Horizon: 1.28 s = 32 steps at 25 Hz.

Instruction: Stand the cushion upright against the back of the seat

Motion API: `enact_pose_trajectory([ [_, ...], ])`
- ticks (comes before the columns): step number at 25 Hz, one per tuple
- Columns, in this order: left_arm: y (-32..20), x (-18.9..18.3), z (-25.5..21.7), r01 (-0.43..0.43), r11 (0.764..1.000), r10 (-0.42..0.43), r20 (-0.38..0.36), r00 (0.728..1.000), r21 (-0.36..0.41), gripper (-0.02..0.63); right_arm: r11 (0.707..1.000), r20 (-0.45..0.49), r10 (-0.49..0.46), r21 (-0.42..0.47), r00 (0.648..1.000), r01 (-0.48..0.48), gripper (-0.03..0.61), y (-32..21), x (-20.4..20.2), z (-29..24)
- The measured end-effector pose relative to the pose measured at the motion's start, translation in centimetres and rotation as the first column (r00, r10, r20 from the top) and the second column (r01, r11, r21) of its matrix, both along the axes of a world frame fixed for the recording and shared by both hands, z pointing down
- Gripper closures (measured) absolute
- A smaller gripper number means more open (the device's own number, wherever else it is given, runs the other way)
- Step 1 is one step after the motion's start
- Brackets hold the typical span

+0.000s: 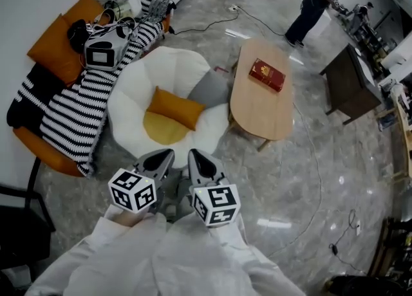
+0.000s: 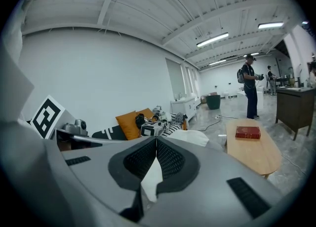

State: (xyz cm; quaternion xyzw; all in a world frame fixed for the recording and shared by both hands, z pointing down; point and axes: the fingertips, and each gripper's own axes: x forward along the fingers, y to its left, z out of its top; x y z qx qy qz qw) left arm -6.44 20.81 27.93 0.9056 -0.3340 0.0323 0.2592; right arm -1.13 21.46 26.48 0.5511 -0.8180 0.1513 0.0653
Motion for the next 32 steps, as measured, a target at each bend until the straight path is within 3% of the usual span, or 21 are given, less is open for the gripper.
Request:
enact_pose_trajectory([
  [12, -10.9, 2.8, 0.7, 0.047, 0.999, -0.047, 0.051, 0.998, -0.012, 0.606, 0.998, 0.01, -0.06, -0.035, 0.998, 0.06, 0.566, -10.8, 2.8, 0.6],
  [24, -21.2, 7.3, 0.0, 0.111, 0.994, -0.111, 0.053, 0.992, -0.005, 0.606, 0.995, 0.017, -0.093, -0.017, 0.996, 0.093, 0.566, -21.9, 8.4, 0.0],
  [32, -25.5, 9.2, -0.1, 0.156, 0.988, -0.156, 0.027, 0.987, -0.018, 0.606, 0.989, 0.002, -0.143, -0.019, 0.99, 0.143, 0.566, -26.4, 10.3, 0.1],
])
